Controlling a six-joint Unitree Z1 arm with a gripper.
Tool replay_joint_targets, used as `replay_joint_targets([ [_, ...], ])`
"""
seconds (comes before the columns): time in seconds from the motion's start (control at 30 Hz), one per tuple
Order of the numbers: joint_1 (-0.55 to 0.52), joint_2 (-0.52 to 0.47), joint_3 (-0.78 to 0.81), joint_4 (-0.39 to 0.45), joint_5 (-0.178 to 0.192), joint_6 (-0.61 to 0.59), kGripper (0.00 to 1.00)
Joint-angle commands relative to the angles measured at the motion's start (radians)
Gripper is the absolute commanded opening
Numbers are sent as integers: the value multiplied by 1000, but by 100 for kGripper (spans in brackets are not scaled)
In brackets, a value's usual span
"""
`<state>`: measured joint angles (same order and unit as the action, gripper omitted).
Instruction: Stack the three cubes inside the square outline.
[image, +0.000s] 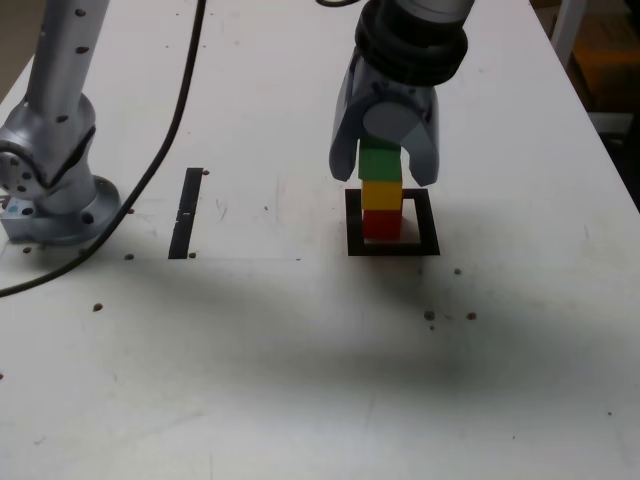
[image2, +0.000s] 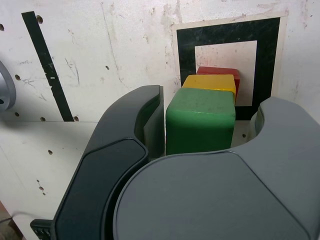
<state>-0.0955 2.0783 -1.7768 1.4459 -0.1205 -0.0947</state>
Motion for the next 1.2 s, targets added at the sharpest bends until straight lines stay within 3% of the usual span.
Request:
replay_joint_targets([
  [0.0,2,-5,-6,3,5,1,72],
  [0.23,2,-28,-14,18,34,-9,74],
  [0.37,2,-65,-19,35,71,-20,74],
  [0.67,35,-230,54,92,143,-53,75],
  [0.97,136,-353,287,60,140,-55,75],
  [1.17,154,-371,464,-49,89,-55,75],
])
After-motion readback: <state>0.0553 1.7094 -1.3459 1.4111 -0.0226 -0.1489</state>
